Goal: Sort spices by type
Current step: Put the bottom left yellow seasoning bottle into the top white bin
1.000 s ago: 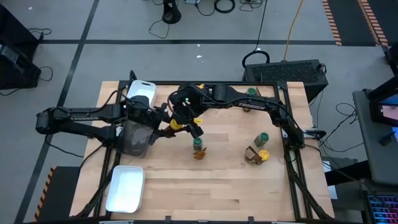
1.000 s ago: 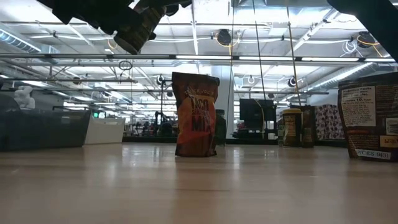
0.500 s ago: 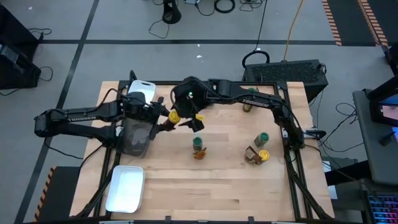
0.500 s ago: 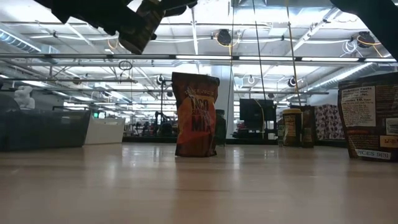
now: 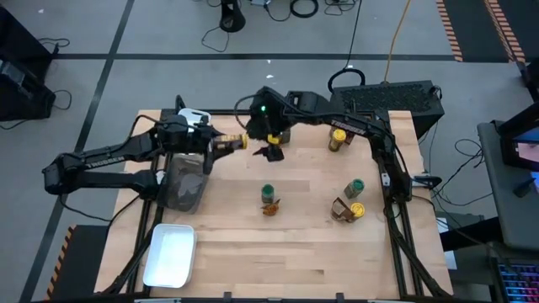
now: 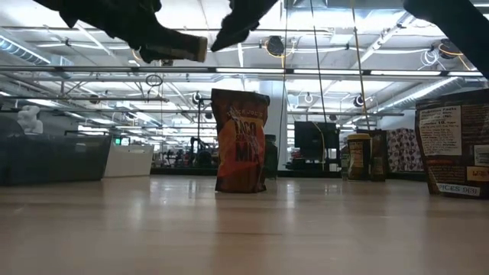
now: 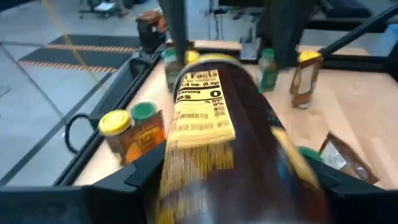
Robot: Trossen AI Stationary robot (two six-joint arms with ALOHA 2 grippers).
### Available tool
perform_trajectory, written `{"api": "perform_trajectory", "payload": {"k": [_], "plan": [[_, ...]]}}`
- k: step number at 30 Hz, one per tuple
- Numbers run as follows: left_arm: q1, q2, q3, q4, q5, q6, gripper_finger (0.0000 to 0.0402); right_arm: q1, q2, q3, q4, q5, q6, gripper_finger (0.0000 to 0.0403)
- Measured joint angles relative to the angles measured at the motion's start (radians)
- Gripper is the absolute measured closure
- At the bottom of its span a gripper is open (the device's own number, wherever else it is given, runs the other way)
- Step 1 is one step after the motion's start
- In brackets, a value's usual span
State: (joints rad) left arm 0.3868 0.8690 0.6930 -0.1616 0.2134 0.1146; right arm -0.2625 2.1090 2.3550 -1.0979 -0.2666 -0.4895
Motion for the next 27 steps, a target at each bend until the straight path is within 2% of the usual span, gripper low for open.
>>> {"api": "perform_trajectory", "payload": {"k": [10,13,17,21,27], "plan": [[0.014,-0.02,0.0,-0.013,0.014,0.029,0.0169,-0.079,0.0,0.0,0.025,-0.003,0.027,0.0073],[0.014,-0.052,0.0,-0.003,0.016,0.042,0.0169,-0.088,0.011,0.0,0.021,-0.036,0.037,0.0073],[0.013,-0.124,-0.006,-0.008,0.047,0.052,0.0169,-0.079,0.014,-0.019,0.008,-0.069,0.035,0.0078],[0.013,-0.236,-0.061,-0.01,0.052,0.049,0.0169,-0.088,0.011,-0.09,0.033,-0.131,0.049,0.0088],[0.011,-0.394,-0.19,0.117,0.09,-0.034,0.0169,-0.067,0.011,-0.243,0.259,-0.155,0.085,0.009]]}}
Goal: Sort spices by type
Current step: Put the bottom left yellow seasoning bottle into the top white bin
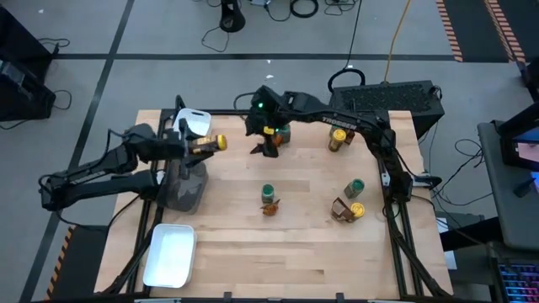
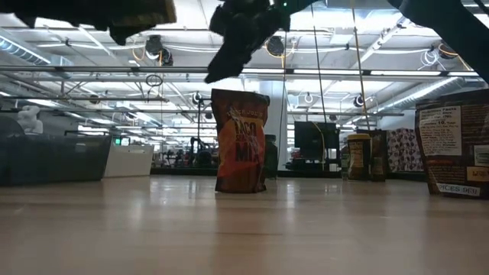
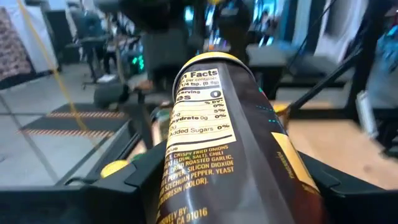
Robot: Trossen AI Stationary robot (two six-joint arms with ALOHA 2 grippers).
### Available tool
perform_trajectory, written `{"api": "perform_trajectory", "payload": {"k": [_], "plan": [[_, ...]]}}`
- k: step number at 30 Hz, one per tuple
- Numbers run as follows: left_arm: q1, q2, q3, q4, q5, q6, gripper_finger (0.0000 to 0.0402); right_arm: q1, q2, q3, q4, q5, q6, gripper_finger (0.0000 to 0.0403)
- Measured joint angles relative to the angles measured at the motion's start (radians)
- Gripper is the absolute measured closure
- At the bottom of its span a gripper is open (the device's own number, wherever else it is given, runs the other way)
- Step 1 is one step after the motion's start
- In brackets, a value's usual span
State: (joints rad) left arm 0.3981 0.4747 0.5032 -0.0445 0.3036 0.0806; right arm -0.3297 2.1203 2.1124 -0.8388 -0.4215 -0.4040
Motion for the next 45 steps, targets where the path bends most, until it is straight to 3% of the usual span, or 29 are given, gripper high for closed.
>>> {"api": "perform_trajectory", "payload": {"k": [8,11,18,20,23,27,32,45], "plan": [[0.0,-0.097,-0.098,0.133,0.009,-0.073,0.0169,0.056,0.0,-0.03,0.203,0.047,0.022,0.009],[0.0,-0.097,-0.099,0.165,0.004,-0.074,0.0169,0.077,0.0,-0.03,0.223,0.1,-0.019,0.009],[0.0,-0.095,-0.099,0.177,-0.072,-0.076,0.0169,0.136,-0.001,0.007,0.221,0.106,-0.108,0.0098],[0.0,-0.095,-0.099,0.176,-0.073,-0.079,0.0169,0.154,-0.003,0.023,0.229,0.128,-0.144,0.0116],[0.0,-0.095,-0.099,0.172,-0.073,-0.094,0.0169,0.183,-0.003,0.04,0.229,0.257,-0.202,0.0166],[0.0,-0.095,-0.099,0.168,-0.073,-0.095,0.0169,0.202,-0.003,0.059,0.232,0.378,-0.253,0.0263],[0.0,-0.095,-0.099,0.168,-0.073,-0.095,0.0169,0.204,-0.003,0.071,0.24,0.403,-0.251,0.0385],[0.0,-0.095,-0.099,0.157,-0.073,-0.101,0.0169,0.209,-0.003,0.071,0.364,0.398,-0.248,0.04]]}}
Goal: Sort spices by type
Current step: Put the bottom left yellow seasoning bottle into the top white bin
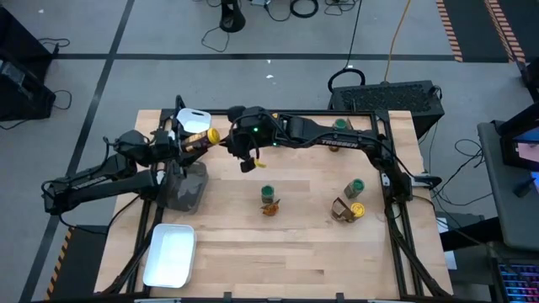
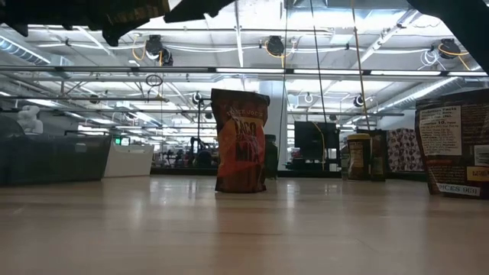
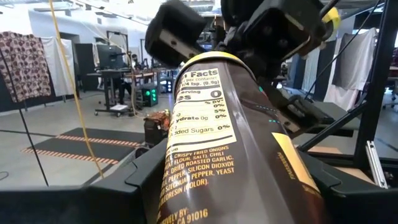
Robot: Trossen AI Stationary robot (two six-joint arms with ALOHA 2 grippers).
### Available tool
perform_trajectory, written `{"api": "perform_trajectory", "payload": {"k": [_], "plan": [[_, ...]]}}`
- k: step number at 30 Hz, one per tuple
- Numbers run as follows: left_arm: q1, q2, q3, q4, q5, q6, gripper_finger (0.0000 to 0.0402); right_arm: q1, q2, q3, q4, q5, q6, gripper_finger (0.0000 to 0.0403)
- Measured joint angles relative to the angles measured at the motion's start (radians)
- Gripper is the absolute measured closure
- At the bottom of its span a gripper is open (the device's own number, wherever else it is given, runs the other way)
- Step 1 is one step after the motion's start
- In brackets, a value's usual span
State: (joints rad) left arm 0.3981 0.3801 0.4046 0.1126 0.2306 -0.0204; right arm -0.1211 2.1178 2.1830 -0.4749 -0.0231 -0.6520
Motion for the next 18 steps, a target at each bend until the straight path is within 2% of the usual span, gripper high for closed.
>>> {"api": "perform_trajectory", "payload": {"k": [18], "plan": [[0.0,0.021,0.0,-0.053,0.0,0.0,0.0169,0.0,0.0,0.0,0.084,-0.003,-0.019,0.0403]]}}
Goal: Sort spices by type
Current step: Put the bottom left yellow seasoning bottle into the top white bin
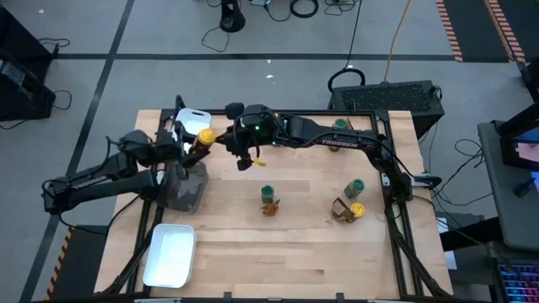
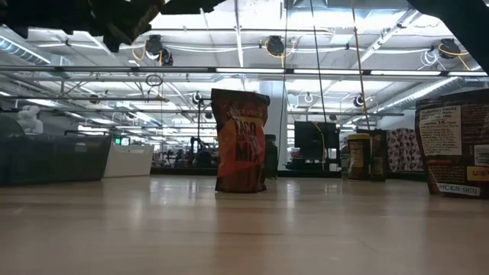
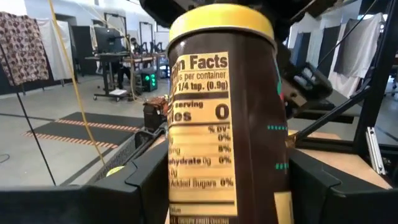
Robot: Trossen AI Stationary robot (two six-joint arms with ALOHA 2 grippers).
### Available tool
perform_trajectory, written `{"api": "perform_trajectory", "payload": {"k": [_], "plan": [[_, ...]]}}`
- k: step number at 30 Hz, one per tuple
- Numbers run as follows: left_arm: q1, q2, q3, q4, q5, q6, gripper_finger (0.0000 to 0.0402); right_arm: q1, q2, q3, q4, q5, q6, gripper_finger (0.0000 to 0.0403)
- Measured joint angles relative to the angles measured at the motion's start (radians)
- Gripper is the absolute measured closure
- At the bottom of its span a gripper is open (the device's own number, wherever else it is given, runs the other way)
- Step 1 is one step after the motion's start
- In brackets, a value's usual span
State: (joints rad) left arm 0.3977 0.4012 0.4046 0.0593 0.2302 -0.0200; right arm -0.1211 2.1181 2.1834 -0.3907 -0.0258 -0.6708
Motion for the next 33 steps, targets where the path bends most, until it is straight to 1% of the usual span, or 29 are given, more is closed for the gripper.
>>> {"api": "perform_trajectory", "payload": {"k": [13,18,20,22,23,25,27,30,32,33], "plan": [[0.0,0.093,0.0,-0.001,0.0,0.0,0.0169,0.0,0.0,0.0,0.051,-0.006,-0.004,0.0403],[0.0,0.106,0.0,0.007,0.0,0.001,0.0169,0.0,0.0,0.0,0.049,-0.004,-0.008,0.0403],[0.0,0.106,0.0,0.007,-0.002,0.003,0.0169,0.0,0.0,0.0,0.039,0.032,-0.015,0.0403],[0.0,0.102,0.002,0.004,-0.019,0.008,0.0169,0.0,-0.004,0.0,0.018,0.099,-0.027,0.0403],[0.0,0.098,0.006,-0.002,-0.041,0.008,0.0169,-0.003,-0.013,0.0,-0.011,0.118,-0.028,0.0403],[0.0,0.09,0.013,-0.001,-0.113,0.012,0.0169,-0.015,-0.027,0.0,-0.048,0.119,-0.014,0.0403],[0.003,0.08,0.026,-0.031,-0.211,0.038,0.0169,-0.036,-0.058,0.0,-0.135,0.079,0.03,0.0403],[0.017,0.079,0.037,-0.068,-0.384,0.059,0.0169,-0.072,-0.076,-0.003,-0.252,0.006,0.101,0.0403],[0.032,0.088,0.036,-0.068,-0.48,0.066,0.0169,-0.089,-0.088,-0.04,-0.31,-0.006,0.139,0.0403],[0.042,0.095,0.036,-0.066,-0.528,0.072,0.0169,-0.093,-0.088,-0.062,-0.306,-0.005,0.148,0.0403]]}}
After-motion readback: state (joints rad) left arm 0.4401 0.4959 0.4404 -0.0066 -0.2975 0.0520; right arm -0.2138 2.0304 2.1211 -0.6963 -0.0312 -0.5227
